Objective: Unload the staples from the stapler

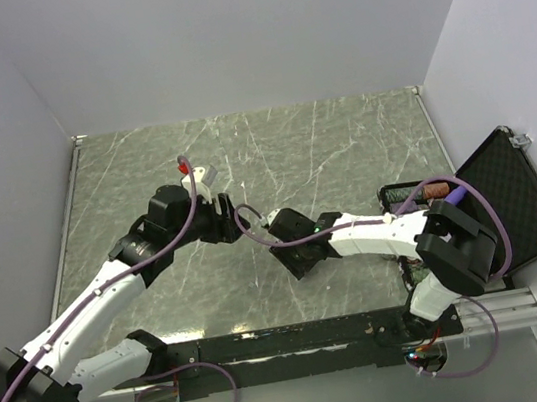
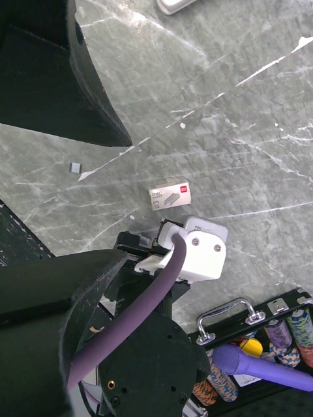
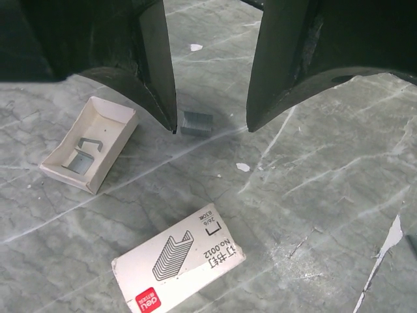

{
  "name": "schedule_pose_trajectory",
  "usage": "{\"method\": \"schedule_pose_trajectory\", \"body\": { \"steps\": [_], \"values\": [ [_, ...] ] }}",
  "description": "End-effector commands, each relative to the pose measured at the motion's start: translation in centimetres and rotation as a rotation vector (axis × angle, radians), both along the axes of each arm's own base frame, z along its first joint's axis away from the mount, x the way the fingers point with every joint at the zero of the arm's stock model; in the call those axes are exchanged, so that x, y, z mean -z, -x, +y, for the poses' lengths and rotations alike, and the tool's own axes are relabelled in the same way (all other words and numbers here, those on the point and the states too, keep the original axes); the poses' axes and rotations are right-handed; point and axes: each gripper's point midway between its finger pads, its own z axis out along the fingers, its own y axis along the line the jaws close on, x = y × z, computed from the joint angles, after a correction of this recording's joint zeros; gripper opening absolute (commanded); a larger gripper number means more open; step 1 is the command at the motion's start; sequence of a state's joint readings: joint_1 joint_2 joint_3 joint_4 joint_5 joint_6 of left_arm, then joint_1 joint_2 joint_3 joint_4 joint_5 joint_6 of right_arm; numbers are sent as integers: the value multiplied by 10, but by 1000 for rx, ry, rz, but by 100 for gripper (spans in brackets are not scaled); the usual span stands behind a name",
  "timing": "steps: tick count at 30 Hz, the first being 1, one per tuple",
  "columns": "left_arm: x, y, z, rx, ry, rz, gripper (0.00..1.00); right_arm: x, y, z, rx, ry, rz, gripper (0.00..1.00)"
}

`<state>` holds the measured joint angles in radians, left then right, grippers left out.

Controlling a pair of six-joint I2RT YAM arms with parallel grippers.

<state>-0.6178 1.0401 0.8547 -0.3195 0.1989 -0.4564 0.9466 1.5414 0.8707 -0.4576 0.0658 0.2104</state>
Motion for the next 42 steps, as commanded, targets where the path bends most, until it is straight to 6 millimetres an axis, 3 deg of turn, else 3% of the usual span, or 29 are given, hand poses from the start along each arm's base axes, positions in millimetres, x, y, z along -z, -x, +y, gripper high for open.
{"method": "schedule_pose_trajectory", "body": {
  "steps": [1, 10, 31, 42],
  "values": [
    [-7, -3, -3, 15, 25, -27, 69, -14, -13, 5, 10, -16, -53, 54],
    [-6, -5, -3, 17, 28, -22, 69, -8, -18, 4, 52, -33, -26, 54],
    [-6, -4, -2, 16, 31, -19, 70, 11, -12, 0, 94, -2, 20, 41],
    [-6, -4, -2, 17, 32, -20, 70, 7, -13, 1, 102, -8, 14, 28]
  ]
}}
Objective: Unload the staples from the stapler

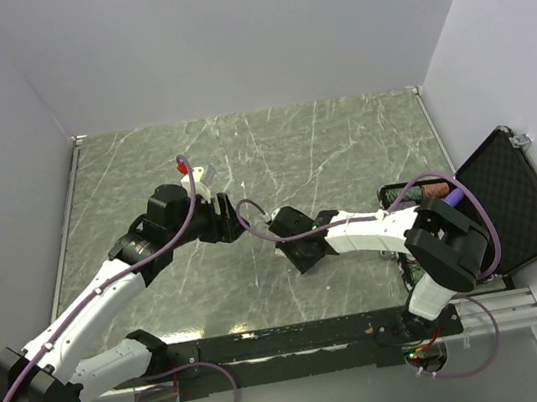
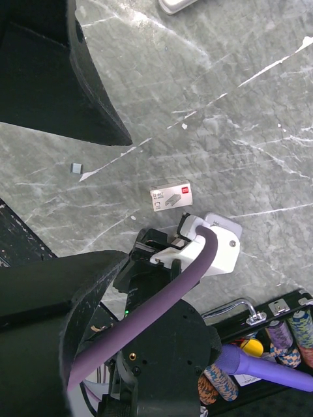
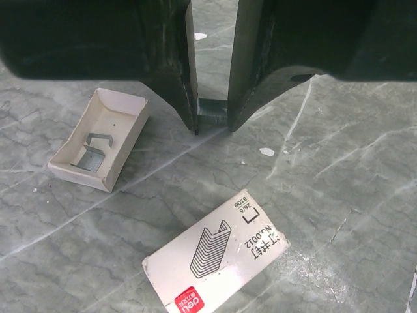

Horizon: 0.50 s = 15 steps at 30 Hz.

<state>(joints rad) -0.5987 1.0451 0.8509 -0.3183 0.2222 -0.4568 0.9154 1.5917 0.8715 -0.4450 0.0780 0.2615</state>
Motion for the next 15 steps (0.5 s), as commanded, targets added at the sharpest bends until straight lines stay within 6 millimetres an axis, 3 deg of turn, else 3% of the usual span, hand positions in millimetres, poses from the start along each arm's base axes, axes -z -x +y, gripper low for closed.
{"method": "schedule_pose_trajectory", "body": {
  "steps": [1, 8, 15],
  "values": [
    [-8, -3, -3, 15, 26, -33, 70, -7, -6, 7, 21, -31, -13, 27],
    [-8, -3, -2, 11, 23, -33, 70, -32, -10, 15, 27, -86, -43, 25],
    [-7, -3, -2, 10, 23, -31, 71, -56, -17, 7, 40, -116, -89, 25]
  ]
}}
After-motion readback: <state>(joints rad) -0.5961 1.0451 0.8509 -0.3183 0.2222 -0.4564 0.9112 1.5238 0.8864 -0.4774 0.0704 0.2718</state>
